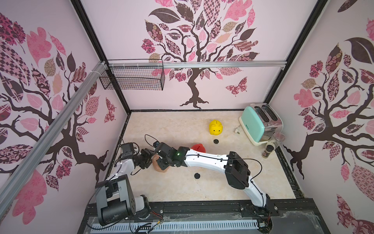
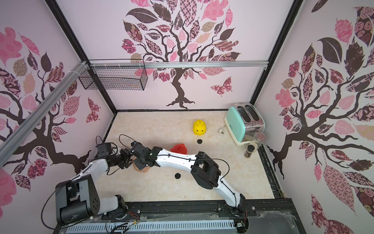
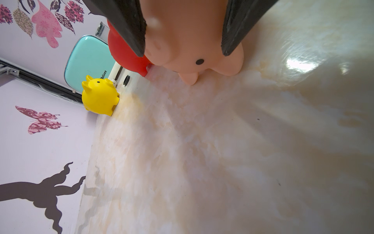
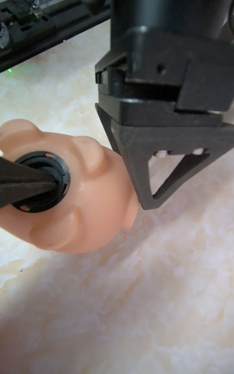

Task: Close piggy banks
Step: Screw the knob on the piggy bank.

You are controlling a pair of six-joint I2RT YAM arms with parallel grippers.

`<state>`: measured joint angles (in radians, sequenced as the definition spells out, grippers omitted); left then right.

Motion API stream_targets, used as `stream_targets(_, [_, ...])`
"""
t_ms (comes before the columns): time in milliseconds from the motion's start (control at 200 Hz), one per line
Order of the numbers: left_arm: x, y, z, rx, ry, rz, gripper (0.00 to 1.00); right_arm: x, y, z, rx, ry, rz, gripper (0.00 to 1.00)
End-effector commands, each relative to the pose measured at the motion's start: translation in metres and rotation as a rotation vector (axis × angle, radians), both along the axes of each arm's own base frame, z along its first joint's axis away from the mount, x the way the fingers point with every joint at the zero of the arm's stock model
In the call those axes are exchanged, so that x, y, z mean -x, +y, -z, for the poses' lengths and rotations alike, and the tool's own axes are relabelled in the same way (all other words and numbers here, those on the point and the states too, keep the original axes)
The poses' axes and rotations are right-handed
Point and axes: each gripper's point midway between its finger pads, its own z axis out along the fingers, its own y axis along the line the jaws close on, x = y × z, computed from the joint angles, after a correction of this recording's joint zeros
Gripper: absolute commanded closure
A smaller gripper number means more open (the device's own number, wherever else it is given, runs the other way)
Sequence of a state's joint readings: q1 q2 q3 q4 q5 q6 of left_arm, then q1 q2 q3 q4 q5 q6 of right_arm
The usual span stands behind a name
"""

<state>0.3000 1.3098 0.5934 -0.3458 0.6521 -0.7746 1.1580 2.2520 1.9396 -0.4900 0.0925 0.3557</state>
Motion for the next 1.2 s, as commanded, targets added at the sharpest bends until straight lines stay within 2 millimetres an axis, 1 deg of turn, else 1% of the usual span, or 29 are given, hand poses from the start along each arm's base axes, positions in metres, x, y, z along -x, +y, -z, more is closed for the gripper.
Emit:
stream_targets(0, [0.02, -0.012, 0.016, 0.028, 0.088, 0.029, 0.4, -0.005, -0.055, 0.077, 0.234, 0.158, 0.208, 1.0])
stream_targets(70, [0.019, -0.012, 0.016, 0.03, 0.087, 0.031, 0.4, -0.007, -0.051, 0.07, 0.234, 0.181, 0.242, 1.0])
stream_targets(120, [0.02, -0.012, 0.017, 0.031, 0.091, 0.03, 0.4, -0.012, -0.054, 0.066, 0.247, 0.188, 0.306, 1.0])
stream_targets(175, [0.019, -0.012, 0.016, 0.031, 0.088, 0.031, 0.4, -0.013, -0.052, 0.061, 0.244, 0.205, 0.337, 1.0])
stream_targets(215, [0.02, -0.013, 0.017, 0.031, 0.089, 0.031, 0.4, -0.011, -0.055, 0.064, 0.256, 0.223, 0.363, 1.0])
stream_targets(230, [0.02, -0.013, 0.016, 0.031, 0.087, 0.03, 0.4, -0.013, -0.051, 0.056, 0.231, 0.222, 0.371, 1.0])
stream_targets(270, [0.02, -0.013, 0.016, 0.032, 0.089, 0.03, 0.4, -0.014, -0.049, 0.052, 0.211, 0.23, 0.391, 1.0])
stream_targets(365, [0.02, -0.012, 0.016, 0.03, 0.086, 0.028, 0.4, -0.013, -0.046, 0.047, 0.179, 0.255, 0.427, 1.0])
stream_targets(430, [0.02, -0.012, 0.016, 0.029, 0.085, 0.029, 0.4, -0.014, -0.045, 0.048, 0.17, 0.273, 0.447, 1.0])
stream_targets(555, [0.02, -0.012, 0.015, 0.03, 0.086, 0.029, 0.4, -0.013, -0.04, 0.046, 0.159, 0.294, 0.446, 1.0])
stream_targets(710, [0.02, -0.013, 0.015, 0.028, 0.085, 0.029, 0.4, -0.014, -0.04, 0.046, 0.16, 0.295, 0.45, 1.0])
stream_targets(895, [0.019, -0.012, 0.015, 0.026, 0.088, 0.027, 0.4, -0.013, -0.036, 0.041, 0.139, 0.302, 0.437, 1.0])
stream_targets(1090, [0.017, -0.003, 0.01, 0.014, 0.08, 0.007, 0.4, -0.014, -0.034, 0.029, 0.12, 0.29, 0.425, 1.0])
stream_targets(1195, [0.016, 0.001, 0.008, 0.014, 0.076, -0.005, 0.4, -0.015, -0.032, 0.017, 0.097, 0.283, 0.417, 0.99])
